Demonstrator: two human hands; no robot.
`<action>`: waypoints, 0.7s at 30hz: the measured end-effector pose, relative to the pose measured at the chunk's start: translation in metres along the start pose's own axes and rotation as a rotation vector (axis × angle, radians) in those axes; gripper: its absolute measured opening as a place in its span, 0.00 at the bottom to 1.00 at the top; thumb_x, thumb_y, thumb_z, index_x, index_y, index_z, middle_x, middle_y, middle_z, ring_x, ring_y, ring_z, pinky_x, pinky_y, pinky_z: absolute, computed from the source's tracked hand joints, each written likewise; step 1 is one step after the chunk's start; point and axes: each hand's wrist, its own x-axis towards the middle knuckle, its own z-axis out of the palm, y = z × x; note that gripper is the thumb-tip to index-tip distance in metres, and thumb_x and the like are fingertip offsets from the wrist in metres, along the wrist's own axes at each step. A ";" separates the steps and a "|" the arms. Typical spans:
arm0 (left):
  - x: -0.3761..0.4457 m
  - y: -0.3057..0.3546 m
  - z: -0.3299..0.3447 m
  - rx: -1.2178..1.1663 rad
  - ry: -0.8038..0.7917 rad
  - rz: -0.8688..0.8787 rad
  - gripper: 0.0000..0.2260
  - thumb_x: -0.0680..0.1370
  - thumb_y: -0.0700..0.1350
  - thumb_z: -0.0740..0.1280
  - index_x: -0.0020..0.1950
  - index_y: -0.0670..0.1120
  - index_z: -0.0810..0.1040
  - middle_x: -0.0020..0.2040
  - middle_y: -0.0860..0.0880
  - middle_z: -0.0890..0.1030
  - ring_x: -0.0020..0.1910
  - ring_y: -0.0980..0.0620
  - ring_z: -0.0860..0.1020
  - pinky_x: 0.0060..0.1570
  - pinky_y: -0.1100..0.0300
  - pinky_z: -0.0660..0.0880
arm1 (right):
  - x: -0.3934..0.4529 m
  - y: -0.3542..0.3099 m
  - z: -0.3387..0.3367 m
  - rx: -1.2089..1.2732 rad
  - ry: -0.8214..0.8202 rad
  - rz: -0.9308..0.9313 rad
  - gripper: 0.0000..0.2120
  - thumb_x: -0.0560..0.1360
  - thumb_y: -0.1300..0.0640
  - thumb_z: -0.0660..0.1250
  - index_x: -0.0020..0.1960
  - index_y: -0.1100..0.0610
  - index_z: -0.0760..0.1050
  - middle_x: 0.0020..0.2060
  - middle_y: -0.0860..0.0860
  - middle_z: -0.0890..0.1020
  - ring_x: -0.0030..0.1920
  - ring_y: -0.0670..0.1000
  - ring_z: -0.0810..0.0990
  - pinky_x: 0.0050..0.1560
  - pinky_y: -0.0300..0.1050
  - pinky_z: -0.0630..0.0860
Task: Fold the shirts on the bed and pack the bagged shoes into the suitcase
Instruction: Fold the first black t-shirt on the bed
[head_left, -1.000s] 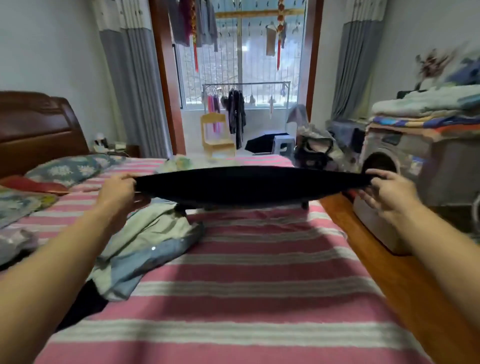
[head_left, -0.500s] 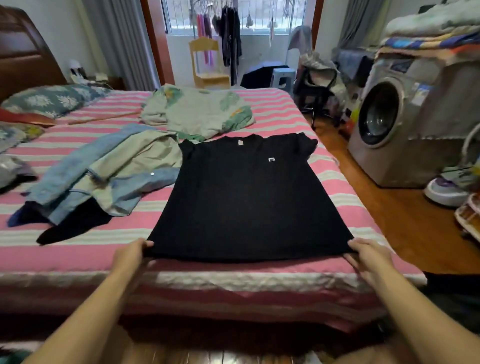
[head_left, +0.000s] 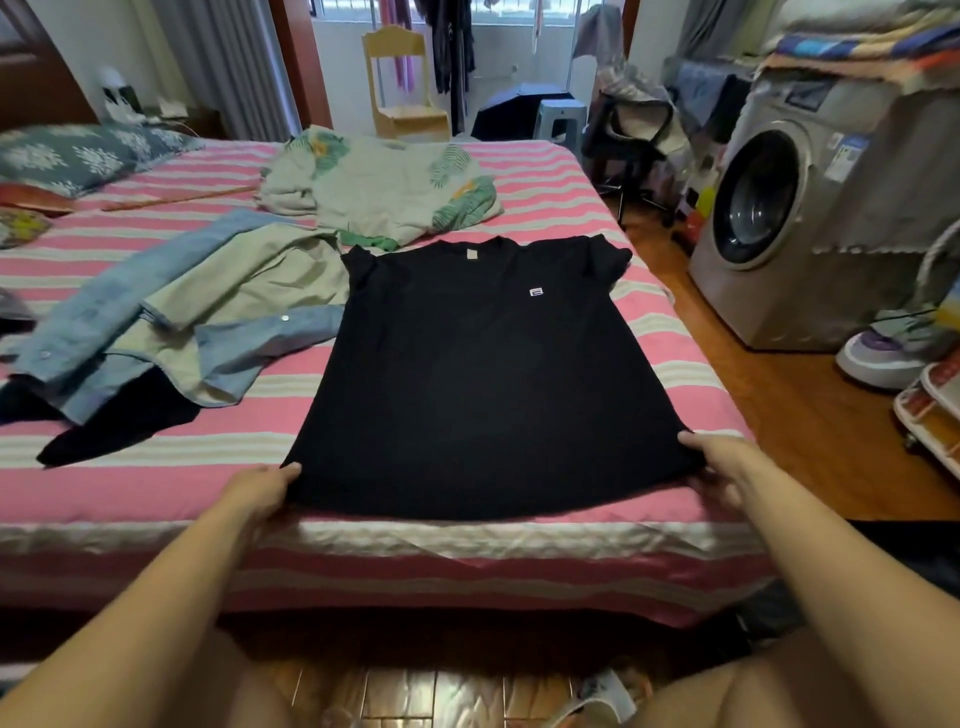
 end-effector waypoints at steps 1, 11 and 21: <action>0.003 0.001 0.001 -0.018 0.029 0.017 0.14 0.79 0.49 0.70 0.52 0.37 0.77 0.51 0.35 0.81 0.45 0.36 0.82 0.49 0.42 0.81 | 0.000 -0.001 0.002 0.077 0.018 -0.068 0.02 0.79 0.60 0.68 0.49 0.59 0.77 0.42 0.56 0.81 0.40 0.53 0.79 0.34 0.46 0.81; -0.020 -0.007 -0.010 0.164 0.131 0.106 0.12 0.81 0.43 0.68 0.42 0.43 0.67 0.40 0.37 0.76 0.38 0.38 0.81 0.38 0.46 0.76 | -0.002 0.019 -0.012 -0.204 0.237 -0.234 0.05 0.79 0.63 0.68 0.48 0.59 0.72 0.54 0.60 0.77 0.38 0.59 0.81 0.31 0.47 0.81; -0.034 -0.023 -0.008 0.955 0.019 0.837 0.17 0.70 0.40 0.79 0.56 0.50 0.82 0.63 0.44 0.73 0.60 0.41 0.71 0.59 0.44 0.76 | 0.001 0.033 -0.026 -1.316 -0.086 -1.001 0.21 0.74 0.44 0.74 0.63 0.52 0.80 0.60 0.48 0.77 0.63 0.50 0.71 0.66 0.47 0.70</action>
